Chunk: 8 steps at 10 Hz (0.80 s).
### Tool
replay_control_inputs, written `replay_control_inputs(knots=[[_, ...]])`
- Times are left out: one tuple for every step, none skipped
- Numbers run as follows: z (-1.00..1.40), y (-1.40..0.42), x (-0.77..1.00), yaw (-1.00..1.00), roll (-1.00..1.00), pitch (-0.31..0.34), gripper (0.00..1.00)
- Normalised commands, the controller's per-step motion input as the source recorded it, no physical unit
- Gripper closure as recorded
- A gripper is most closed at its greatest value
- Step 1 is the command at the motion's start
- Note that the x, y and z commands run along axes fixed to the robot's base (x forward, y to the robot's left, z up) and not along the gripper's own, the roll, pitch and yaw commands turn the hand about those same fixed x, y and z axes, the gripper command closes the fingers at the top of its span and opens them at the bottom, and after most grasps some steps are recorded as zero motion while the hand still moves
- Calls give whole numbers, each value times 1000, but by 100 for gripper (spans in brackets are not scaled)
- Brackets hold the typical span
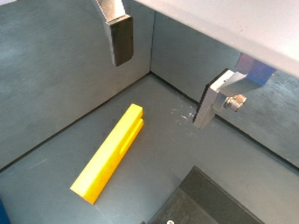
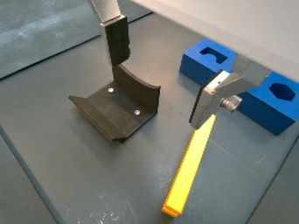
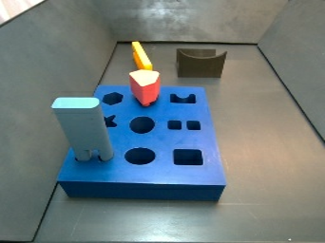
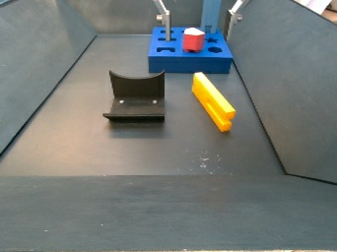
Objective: Pick up the double-square object. Move up. Place the double-square object on the fixture. Regrasp the double-square object. Move to above the board. Insert the double-square object.
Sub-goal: Pick up the double-square object.
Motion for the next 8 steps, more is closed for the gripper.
replay_control_inputs(knots=[[-3,-17,0,0,0,0,0],[-100,-100,-120,0,0,-44,0],[-337,-449,-471,203,20,-219,0],[-589,-451,-29,674,84,83,0],[-749,-394,0,760,137,179,0],[-789,-369,0,786,127,203,0],[-797,-371,0,777,124,200,0],[-840,-409,0,746,139,209,0]])
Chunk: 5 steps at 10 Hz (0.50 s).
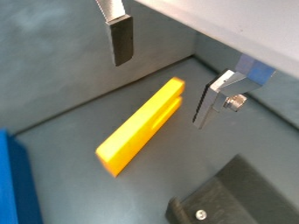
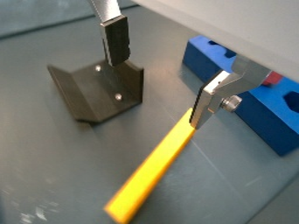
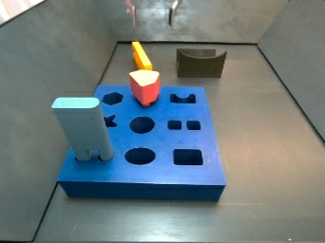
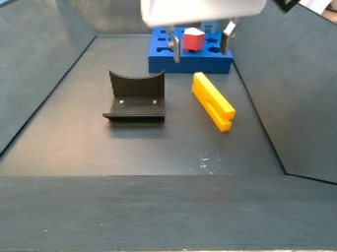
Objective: Pick up the double-square object. Move up. Place the double-square object on the fixture. Regrasp the double-square object. Move to above the board. Insert the double-square object.
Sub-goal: Pick up the double-square object.
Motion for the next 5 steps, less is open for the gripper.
replay_control_inputs(knots=[[-911,-466,0,694,146,196,0],[-974,-437,-29,703,137,131,0],[-1000,-426,-43,663,123,84,0],[-1000,-174,0,363,33,0,0],[-1000,234,26,0,7,0,0]])
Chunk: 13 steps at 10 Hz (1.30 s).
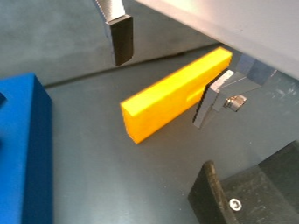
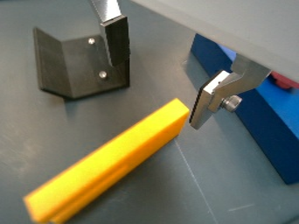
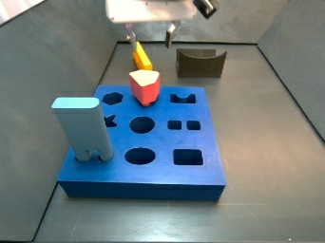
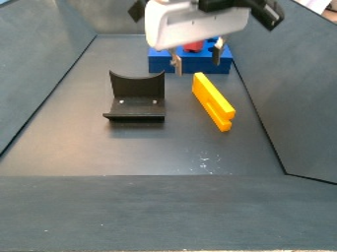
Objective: Pick up the double-square object. Move up. Place the double-square object on the fixture. Regrasp the double-square object. Move to above the board. Insert the double-square object.
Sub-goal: Pick up the double-square object.
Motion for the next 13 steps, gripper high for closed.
replay_control_inputs(knots=[[-1000,506,57,-40,29,0,0],[-1000,503,0,0,26,0,0],[-1000,266,-157,0,0,-7,0],[-1000,-371,-137,0,9,0,0],[-1000,-674,-106,0,33,0,0],[-1000,-757,-169,0,57,0,0],[0,106,-269,14,-103,-204,0],[0,0,71,0,0,60,0],[-26,0,0,0,0,0,0],[-240,0,-349,-766,0,-67,0],[-229,0,-274,-891,0,-41,0],[0,0,0,0,0,-9,0],[0,0,0,0,0,0,100]])
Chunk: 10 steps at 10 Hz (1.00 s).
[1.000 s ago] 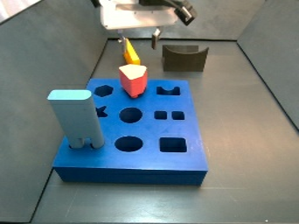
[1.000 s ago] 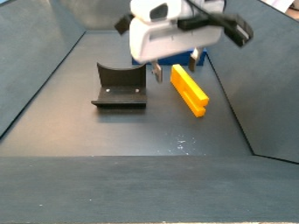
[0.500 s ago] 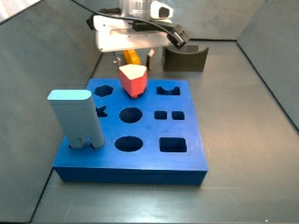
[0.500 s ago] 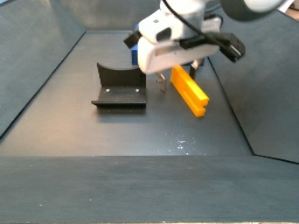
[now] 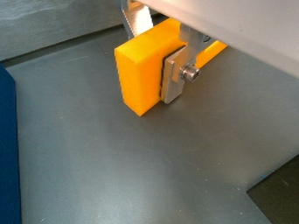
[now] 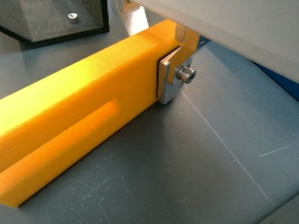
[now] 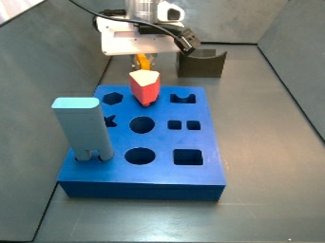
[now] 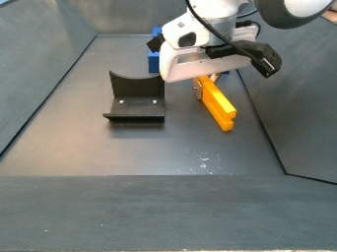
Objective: Pick up the double-square object. Move up. Place the double-square object on the fixture. Regrasp the double-square object. Move to above the board. Insert the double-square object.
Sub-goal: Pick up the double-square object.
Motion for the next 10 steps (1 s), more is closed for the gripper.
replay_control_inputs(knots=[[0,-14,0,0,21,0,100],[0,-23,0,0,24,0,100],[0,-111,0,0,97,0,100],[0,0,0,0,0,0,100],[0,0,0,0,0,0,100],[0,0,0,0,0,0,100],[0,0,0,0,0,0,100],[0,0,0,0,0,0,100],[0,0,0,0,0,0,100],[0,0,0,0,0,0,100]])
